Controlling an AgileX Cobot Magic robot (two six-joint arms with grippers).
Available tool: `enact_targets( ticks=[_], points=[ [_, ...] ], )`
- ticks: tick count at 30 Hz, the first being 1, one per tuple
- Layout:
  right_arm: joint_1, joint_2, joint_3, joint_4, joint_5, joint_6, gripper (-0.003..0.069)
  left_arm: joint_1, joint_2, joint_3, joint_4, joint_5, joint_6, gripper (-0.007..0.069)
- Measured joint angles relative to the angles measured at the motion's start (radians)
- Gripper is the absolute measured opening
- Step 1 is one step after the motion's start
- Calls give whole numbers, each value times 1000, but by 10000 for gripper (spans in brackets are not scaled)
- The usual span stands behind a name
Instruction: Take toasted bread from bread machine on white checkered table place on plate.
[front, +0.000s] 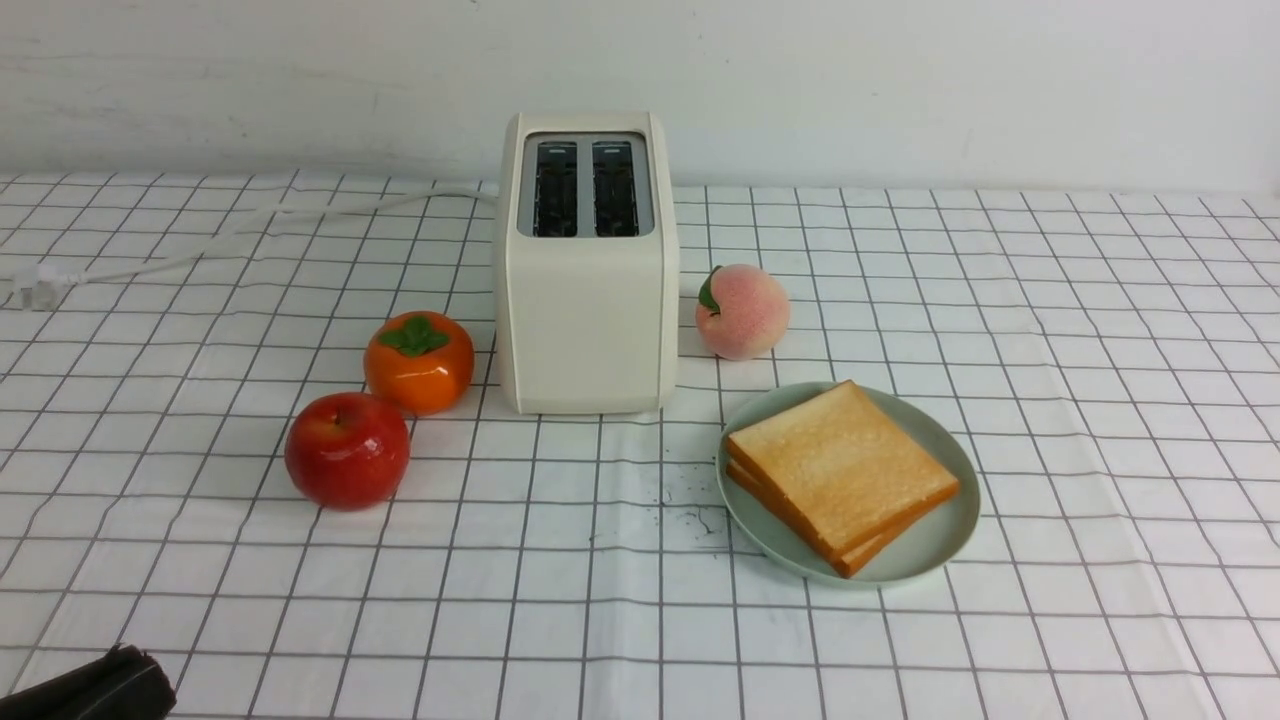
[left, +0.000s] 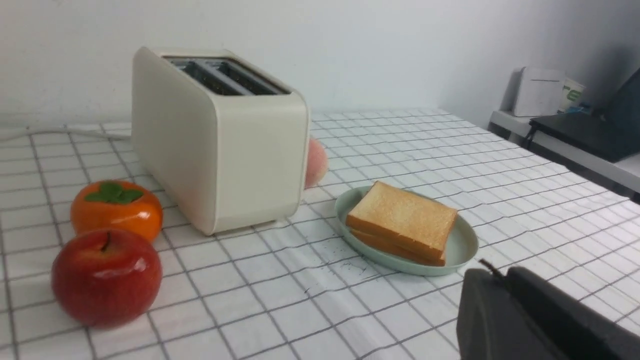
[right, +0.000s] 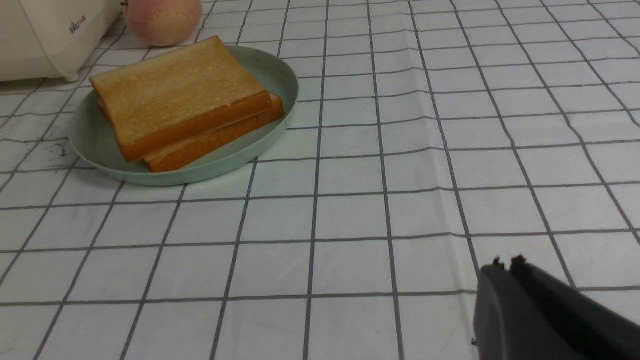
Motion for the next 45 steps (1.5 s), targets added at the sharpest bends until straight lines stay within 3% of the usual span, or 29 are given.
enact_targets(
  ticks=[4,9,10,13,17,20,45],
  points=[
    [0,0,0,2,0,0,6,165,-4,31,-110,-12,55,-13],
    [0,0,0,2,0,0,11,426,-65,83,-263,-36,206,-13],
    [0,0,0,3,0,0,13,534,-105,118,-327,-45,270,-13],
    [0,0,0,7,2,0,14,627,-117,173,-375,-53,316,-13],
    [0,0,0,8,2,0,18,655,-117,208,-392,24,323,-13],
    [0,0,-1,9,3,0,22,655,-117,213,-397,186,323,-13],
    [0,0,-1,9,3,0,42,655,-117,213,-408,197,312,-13]
  ],
)
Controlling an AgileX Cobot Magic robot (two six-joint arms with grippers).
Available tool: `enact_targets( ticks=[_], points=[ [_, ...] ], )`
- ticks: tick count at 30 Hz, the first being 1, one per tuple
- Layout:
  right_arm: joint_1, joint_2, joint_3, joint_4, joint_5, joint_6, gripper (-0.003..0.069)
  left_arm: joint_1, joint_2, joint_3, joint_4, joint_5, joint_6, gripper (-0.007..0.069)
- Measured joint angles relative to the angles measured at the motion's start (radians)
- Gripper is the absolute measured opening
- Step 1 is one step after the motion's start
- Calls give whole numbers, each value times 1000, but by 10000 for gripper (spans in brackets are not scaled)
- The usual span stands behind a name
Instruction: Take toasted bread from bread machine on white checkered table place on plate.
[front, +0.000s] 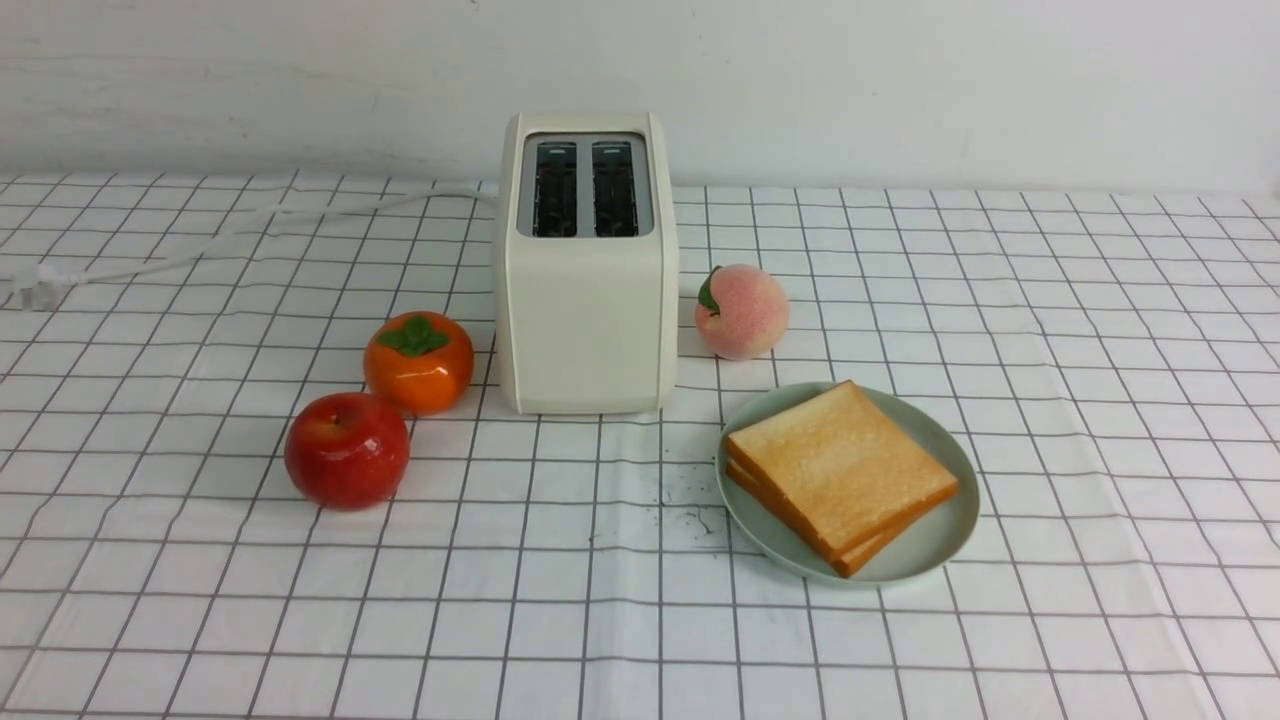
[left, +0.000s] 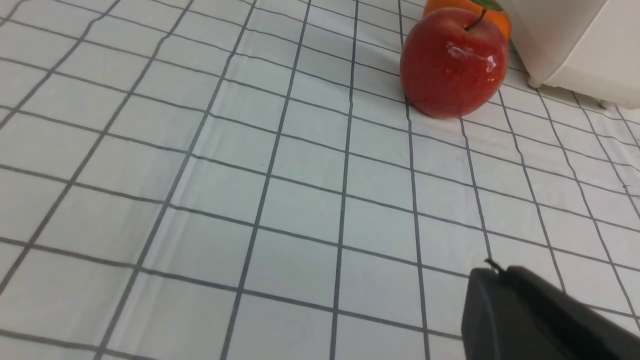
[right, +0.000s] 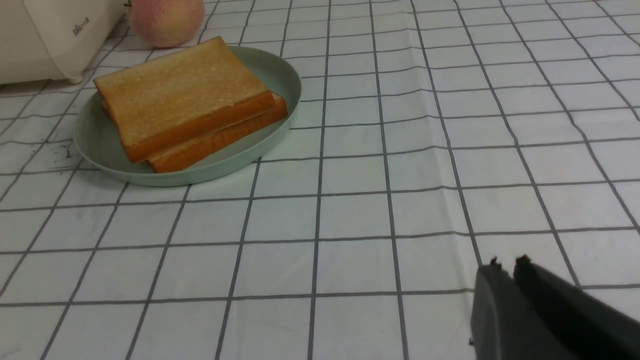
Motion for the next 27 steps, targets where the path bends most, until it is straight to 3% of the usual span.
enact_targets(
  ticks=[27],
  points=[
    [0,0,0,0,0,0,74,0,0,0,0,0,0,-10]
  ],
)
